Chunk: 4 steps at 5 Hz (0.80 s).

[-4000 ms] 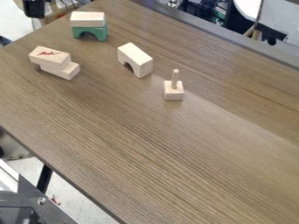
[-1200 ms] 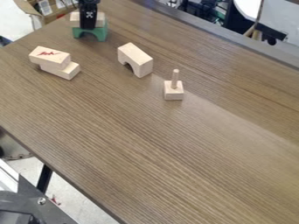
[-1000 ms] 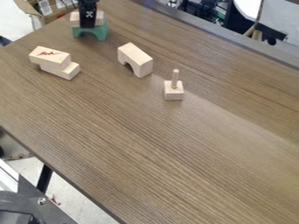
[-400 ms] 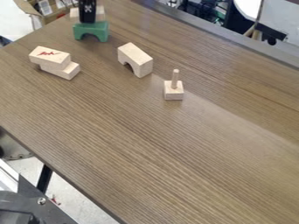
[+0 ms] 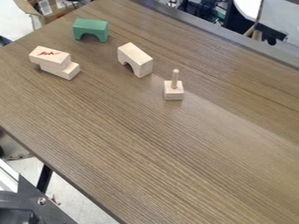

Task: Take the rectangular block off of the green object and stack it on top of the other two rectangles

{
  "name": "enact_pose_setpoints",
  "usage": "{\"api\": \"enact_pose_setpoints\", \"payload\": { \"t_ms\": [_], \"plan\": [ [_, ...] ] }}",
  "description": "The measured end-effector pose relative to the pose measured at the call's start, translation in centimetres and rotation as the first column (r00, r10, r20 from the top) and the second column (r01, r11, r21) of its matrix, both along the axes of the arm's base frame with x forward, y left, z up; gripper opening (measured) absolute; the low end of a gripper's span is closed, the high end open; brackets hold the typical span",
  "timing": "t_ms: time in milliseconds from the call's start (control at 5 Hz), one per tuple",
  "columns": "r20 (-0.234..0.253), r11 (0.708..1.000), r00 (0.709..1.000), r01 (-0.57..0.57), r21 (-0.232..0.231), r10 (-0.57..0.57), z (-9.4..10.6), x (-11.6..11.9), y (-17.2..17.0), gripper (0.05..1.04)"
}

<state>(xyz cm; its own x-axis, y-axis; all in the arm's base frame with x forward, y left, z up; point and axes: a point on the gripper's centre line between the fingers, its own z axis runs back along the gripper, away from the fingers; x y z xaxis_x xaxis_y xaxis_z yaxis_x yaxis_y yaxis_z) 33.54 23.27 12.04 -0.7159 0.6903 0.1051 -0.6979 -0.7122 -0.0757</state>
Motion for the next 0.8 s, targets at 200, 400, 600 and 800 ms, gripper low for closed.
{"api": "enact_pose_setpoints", "payload": {
  "t_ms": [200, 400, 600, 800],
  "plan": [
    [-0.078, 0.997, 0.994, 0.082, 0.003, -0.082, 0.2, -1.4, 0.7, 0.562],
    [-0.135, 0.988, 0.980, 0.152, 0.006, -0.149, -1.2, -2.7, 1.4, 0.562],
    [-0.160, 0.963, 0.951, 0.269, 0.002, -0.265, -1.4, -4.4, 0.8, 0.562],
    [-0.177, 0.947, 0.931, 0.322, -0.013, -0.320, -1.8, -5.8, 0.1, 0.561]
  ]
}}
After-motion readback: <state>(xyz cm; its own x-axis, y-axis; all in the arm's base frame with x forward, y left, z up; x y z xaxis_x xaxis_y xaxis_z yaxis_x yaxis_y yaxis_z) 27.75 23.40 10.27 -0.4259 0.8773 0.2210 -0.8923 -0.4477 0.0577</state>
